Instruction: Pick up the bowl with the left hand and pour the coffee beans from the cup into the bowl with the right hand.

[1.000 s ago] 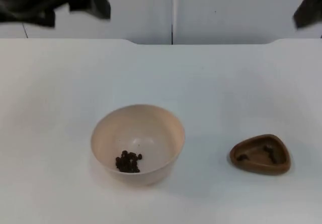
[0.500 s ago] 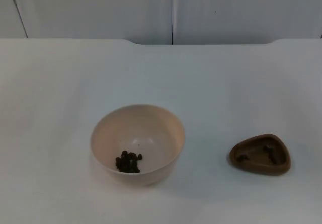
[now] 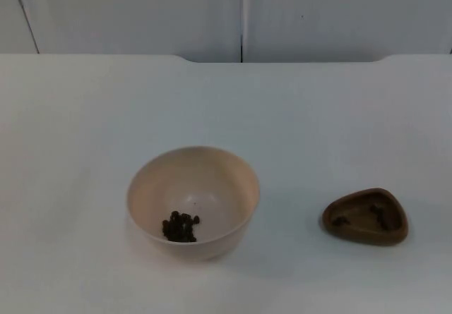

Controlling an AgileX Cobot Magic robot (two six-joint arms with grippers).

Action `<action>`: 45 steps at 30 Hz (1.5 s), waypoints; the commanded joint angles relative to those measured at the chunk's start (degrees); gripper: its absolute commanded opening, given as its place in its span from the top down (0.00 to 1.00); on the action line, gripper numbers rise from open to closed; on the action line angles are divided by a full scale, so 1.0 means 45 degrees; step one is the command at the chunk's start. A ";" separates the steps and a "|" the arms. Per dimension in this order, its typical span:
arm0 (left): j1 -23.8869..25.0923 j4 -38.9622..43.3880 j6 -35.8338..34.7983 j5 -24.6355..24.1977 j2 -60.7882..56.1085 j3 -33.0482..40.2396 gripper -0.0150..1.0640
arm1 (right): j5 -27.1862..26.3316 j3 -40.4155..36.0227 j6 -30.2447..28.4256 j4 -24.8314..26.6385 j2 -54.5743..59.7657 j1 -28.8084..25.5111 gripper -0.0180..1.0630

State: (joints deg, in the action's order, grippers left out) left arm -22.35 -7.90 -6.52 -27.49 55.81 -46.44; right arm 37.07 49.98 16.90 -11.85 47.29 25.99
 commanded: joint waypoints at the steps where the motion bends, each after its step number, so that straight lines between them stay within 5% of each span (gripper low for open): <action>1: -0.0059 0.0049 0.0044 0.0192 -0.0730 0.0513 0.29 | -0.0002 -0.0612 -0.0223 -0.0016 -0.0866 -0.0018 0.28; 9: -0.0059 0.0307 0.0185 -0.0439 -0.2042 0.0625 0.29 | 0.0050 -0.1677 -0.0245 -0.0016 -0.2771 -0.0018 0.28; 23: -0.0059 0.0306 0.1449 -0.3755 -0.5380 0.0647 0.29 | 0.0424 -0.3883 -0.0761 0.0034 -0.6678 -0.0018 0.28; 31: -0.0059 0.0400 0.1825 -0.4731 -0.7110 0.0702 0.29 | 0.1259 -0.3883 -0.0761 0.0116 -0.8074 -0.0018 0.28; 39: -0.0059 0.0340 0.1711 -0.5060 -0.9421 0.3013 0.29 | 0.2184 -0.3883 -0.1072 0.0327 -0.8694 -0.0018 0.28; 45: -0.0059 0.0738 0.1710 -0.6172 -1.1249 0.3156 0.29 | 0.2781 -0.3883 -0.3395 0.2056 -0.8703 -0.0018 0.28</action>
State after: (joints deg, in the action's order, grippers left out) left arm -22.35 -5.16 1.49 -54.39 5.96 -32.42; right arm 49.15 32.78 3.55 -3.89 8.37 25.99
